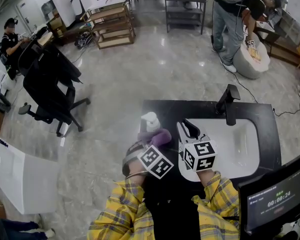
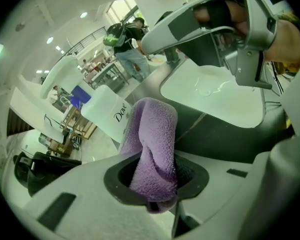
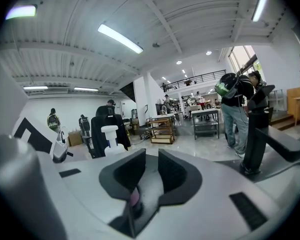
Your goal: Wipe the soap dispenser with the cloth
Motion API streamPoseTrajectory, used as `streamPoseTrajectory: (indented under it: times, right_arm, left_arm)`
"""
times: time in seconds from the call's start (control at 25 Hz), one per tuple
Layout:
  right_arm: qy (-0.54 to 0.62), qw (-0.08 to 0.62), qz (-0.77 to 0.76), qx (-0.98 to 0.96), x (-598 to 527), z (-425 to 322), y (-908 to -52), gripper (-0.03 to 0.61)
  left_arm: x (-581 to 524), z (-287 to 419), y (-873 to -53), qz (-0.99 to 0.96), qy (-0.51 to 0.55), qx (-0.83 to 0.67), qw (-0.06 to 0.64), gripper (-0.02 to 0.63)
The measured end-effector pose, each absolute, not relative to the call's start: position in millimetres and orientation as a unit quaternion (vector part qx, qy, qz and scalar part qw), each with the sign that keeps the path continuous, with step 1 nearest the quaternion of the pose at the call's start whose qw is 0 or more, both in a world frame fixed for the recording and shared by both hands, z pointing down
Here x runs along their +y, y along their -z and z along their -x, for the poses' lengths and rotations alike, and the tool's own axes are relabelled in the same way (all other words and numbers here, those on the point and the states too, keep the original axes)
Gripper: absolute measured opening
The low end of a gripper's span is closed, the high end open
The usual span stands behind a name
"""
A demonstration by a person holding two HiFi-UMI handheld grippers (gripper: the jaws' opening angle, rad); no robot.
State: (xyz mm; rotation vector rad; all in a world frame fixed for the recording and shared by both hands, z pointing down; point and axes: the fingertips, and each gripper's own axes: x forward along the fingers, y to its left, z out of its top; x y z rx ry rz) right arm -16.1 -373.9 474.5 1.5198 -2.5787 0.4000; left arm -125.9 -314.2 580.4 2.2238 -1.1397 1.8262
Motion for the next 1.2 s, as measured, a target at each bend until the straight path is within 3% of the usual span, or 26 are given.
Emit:
streamPoseTrajectory:
  times: [0.36,0.76,0.92,1.2]
  right_arm:
    - [-0.111,0.034,-0.482,-0.869,-377,19,-456,0.072]
    - [-0.081,-0.006,-0.411,-0.908,-389,44,-427,0.078]
    - [-0.079,-0.003,-0.36,-0.929,-388,67,-427,0.15]
    - [-0.069,0.014,-0.276,-0.958,-374,102,-436,0.218]
  left_arm:
    - [-298,115,-568,-0.752,-0.574,-0.322,-0.045,0.081]
    - [-275,121,-506,-0.864,-0.324,-0.38,0.066,0.081]
    - [-275,136,-492,-0.875,-0.234,-0.41,0.112,0.081]
    - [-279,176,-466,-0.857,-0.101,-0.48,0.156,0.081]
